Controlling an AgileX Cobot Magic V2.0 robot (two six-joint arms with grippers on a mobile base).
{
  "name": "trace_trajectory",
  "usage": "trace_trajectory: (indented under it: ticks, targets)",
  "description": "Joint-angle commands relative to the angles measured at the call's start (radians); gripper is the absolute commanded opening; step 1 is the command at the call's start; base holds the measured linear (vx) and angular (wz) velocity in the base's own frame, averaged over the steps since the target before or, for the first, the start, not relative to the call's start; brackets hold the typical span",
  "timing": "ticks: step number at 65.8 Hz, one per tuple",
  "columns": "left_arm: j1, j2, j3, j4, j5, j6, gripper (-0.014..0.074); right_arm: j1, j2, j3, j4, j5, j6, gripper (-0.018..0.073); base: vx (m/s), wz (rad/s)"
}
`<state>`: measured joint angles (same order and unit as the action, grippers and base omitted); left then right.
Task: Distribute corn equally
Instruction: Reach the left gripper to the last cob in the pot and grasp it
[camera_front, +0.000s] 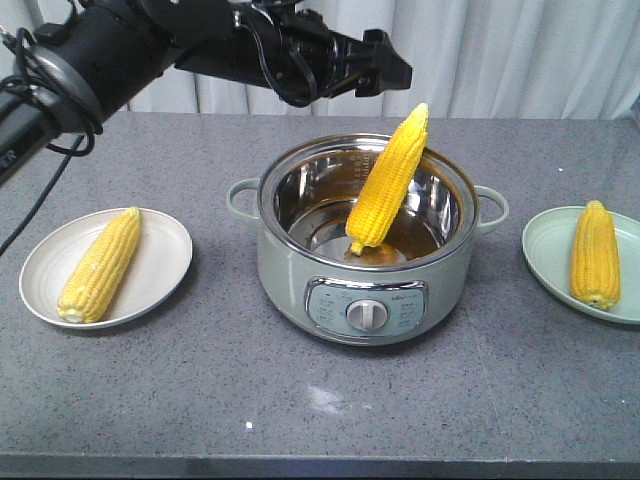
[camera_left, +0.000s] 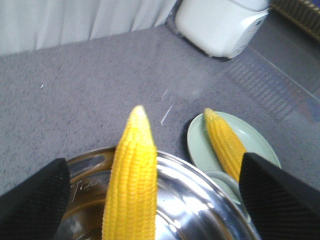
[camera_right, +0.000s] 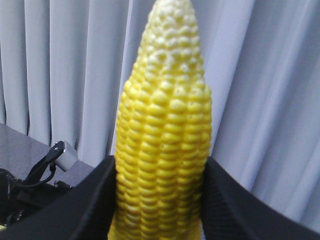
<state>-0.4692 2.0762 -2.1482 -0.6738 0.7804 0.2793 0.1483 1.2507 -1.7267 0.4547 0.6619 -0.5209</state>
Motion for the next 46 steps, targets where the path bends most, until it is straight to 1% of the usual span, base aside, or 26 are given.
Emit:
trace_trajectory:
  ticks: [1, 7, 18, 23, 36, 46]
  targets:
    - [-0.003, -0.033, -0.031, -0.020, -0.041, -0.049, 0.0643, -0.005, -0.019, -0.030, 0.000, -0.064, 0.003, -0.0006, 0.00, 0.00]
    - [-0.003, -0.020, -0.031, -0.032, -0.034, -0.065, 0.0640, -0.005, -0.019, -0.030, -0.003, -0.064, 0.003, -0.0006, 0.00, 0.00]
    - [-0.007, -0.005, -0.032, -0.038, -0.030, -0.060, 0.0625, -0.005, -0.019, -0.030, -0.010, -0.061, 0.003, -0.0006, 0.00, 0.00]
    - [-0.009, -0.002, -0.032, -0.038, -0.028, -0.041, 0.0623, -0.005, -0.019, -0.030, -0.023, -0.063, 0.003, -0.0006, 0.00, 0.00]
    - [-0.017, 0.027, -0.032, -0.045, -0.004, -0.033, 0.0617, -0.005, -0.019, -0.030, -0.031, -0.063, 0.004, -0.0006, 0.00, 0.00]
    - [-0.037, 0.050, -0.032, -0.046, -0.004, 0.015, 0.0610, -0.005, -0.019, -0.030, -0.036, -0.064, 0.004, -0.0006, 0.00, 0.00]
